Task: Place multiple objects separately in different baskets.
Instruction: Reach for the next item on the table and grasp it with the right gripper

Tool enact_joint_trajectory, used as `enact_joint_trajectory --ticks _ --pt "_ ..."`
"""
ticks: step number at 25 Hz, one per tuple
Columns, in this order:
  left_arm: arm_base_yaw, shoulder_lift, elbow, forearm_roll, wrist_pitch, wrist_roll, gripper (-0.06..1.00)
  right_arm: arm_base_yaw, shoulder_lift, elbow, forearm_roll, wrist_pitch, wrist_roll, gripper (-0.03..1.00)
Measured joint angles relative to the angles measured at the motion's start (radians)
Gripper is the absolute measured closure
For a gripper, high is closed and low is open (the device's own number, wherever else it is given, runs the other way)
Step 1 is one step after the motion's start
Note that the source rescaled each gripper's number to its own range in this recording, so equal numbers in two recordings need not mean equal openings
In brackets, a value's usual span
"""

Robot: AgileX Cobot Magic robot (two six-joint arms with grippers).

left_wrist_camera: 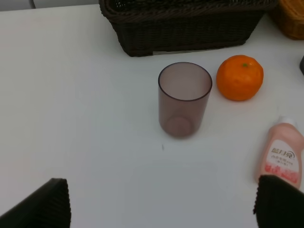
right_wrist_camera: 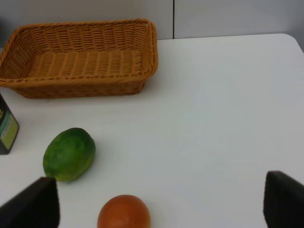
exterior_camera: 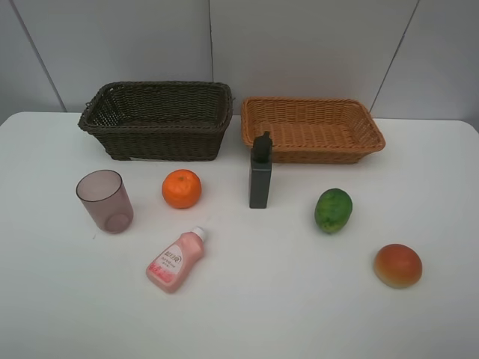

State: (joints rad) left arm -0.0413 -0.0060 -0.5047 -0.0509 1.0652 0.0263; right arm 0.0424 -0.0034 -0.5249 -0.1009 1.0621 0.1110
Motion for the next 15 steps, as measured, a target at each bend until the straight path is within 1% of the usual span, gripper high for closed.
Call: enact_joint_trajectory --ticks 15 --pt "0.000 0.000 0.000 0.000 0.000 0.000 -0.06 0.000 0.000 0.000 0.000 0.000 0.000 0.10"
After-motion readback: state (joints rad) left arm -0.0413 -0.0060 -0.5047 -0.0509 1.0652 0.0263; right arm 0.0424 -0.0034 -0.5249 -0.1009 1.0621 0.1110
